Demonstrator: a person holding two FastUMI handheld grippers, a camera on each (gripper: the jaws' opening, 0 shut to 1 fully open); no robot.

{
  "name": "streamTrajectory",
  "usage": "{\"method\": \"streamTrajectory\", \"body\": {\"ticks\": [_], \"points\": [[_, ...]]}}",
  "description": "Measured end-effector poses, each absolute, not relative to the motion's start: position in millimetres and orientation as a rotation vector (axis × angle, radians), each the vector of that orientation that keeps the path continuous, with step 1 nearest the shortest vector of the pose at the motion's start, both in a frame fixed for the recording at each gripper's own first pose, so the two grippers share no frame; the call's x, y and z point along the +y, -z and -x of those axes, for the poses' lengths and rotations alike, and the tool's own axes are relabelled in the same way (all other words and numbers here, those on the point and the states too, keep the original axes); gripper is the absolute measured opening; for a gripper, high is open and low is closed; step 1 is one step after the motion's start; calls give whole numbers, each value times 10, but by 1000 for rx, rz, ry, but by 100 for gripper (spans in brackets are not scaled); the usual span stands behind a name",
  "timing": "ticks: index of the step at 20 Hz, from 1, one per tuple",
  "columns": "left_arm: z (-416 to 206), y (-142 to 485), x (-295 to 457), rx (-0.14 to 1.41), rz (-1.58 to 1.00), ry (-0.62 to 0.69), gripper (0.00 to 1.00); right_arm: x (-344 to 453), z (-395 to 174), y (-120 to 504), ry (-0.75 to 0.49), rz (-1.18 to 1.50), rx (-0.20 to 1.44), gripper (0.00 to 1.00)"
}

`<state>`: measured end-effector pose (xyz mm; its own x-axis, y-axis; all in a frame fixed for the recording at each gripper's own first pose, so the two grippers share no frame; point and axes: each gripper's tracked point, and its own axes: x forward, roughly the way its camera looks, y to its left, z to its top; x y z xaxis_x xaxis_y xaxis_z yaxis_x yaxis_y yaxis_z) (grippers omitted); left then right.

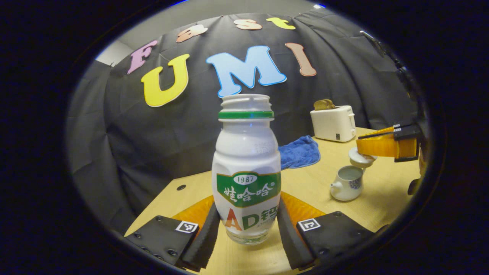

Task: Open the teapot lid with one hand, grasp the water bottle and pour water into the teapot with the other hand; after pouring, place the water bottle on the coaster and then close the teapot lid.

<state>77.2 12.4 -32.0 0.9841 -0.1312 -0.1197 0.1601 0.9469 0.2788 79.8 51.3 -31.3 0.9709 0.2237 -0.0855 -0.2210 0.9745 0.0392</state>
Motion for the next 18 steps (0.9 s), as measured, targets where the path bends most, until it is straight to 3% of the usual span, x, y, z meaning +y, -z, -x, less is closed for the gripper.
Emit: {"method": "streamTrajectory", "body": {"ticks": [5, 6, 7, 18], "points": [[-807, 291, 137, 88, -257, 158, 87, 561, -945, 438, -220, -24, 114, 9], [-809, 311, 138, 90, -253, 158, 74, 551, -963, 465, -217, -26, 117, 9], [-812, 310, 124, 90, -246, 162, 87, 547, -977, 484, -217, -29, 121, 9], [-892, 404, 105, 113, -196, 169, 86, 540, -1093, 709, -230, -59, 159, 9]]}}
